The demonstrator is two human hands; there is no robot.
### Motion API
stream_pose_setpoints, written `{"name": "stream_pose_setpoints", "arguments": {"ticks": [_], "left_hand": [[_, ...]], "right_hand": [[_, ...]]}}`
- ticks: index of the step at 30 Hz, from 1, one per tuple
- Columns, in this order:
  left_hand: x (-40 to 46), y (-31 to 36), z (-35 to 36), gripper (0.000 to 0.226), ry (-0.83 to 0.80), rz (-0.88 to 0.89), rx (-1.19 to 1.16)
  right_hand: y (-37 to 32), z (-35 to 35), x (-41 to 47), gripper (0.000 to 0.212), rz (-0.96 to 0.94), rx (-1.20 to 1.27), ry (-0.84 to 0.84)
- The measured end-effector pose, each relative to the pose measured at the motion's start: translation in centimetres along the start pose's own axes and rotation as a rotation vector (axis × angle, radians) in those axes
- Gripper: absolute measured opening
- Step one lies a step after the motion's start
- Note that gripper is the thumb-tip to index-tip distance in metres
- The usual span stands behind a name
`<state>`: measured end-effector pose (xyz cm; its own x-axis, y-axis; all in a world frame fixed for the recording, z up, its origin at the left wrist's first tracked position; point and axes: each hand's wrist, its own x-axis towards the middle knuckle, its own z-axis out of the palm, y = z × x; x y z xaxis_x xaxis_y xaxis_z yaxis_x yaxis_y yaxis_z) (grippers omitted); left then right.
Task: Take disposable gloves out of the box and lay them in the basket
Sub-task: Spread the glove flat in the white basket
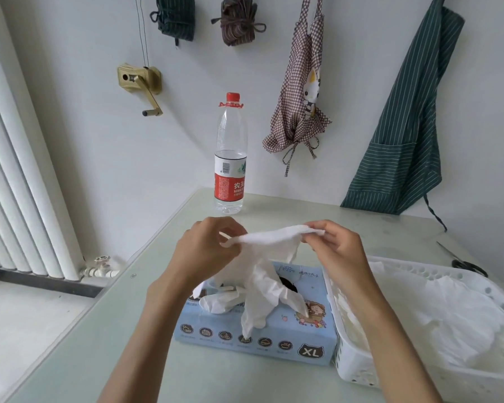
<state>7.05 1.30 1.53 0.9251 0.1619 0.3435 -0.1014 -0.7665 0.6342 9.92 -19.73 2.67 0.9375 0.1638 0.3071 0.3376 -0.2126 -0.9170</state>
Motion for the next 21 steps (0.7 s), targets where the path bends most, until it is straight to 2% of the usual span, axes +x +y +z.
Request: {"name": "stream_pose_setpoints", "arguments": {"ticks": [5, 10, 13, 15, 17, 21], "left_hand": [[0.0, 0.4, -1.1, 0.018, 0.126, -0.008, -0.317], [-0.3, 1.9, -1.6, 0.009, 0.092, 0.098, -0.439], [-0.5, 2.6, -1.7, 0.005, 0.067, 0.091, -0.509], [-0.6, 3.2, -1.7, 0.007, 0.068, 0.098, -0.615], [-0.7, 3.6, -1.7, 0.009, 0.035, 0.113, -0.647], [-0.9, 3.6, -0.9, 0.011, -0.073, 0.095, -0.596]], "right_hand": [[-1.4, -2.7, -0.1, 0.014, 0.018, 0.174, 0.048], [-2.8, -4.0, -0.4, 0.022, 0.059, 0.302, -0.024], [-3.2, -4.4, -0.5, 0.035, 0.073, 0.515, -0.056], [-3.7, -4.5, -0.6, 0.028, 0.104, 0.609, -0.036], [-3.1, -4.3, -0.3, 0.012, 0.090, 0.533, 0.025], [-2.8, -4.6, -0.5, 0.010, 0.013, 0.296, 0.174]]}}
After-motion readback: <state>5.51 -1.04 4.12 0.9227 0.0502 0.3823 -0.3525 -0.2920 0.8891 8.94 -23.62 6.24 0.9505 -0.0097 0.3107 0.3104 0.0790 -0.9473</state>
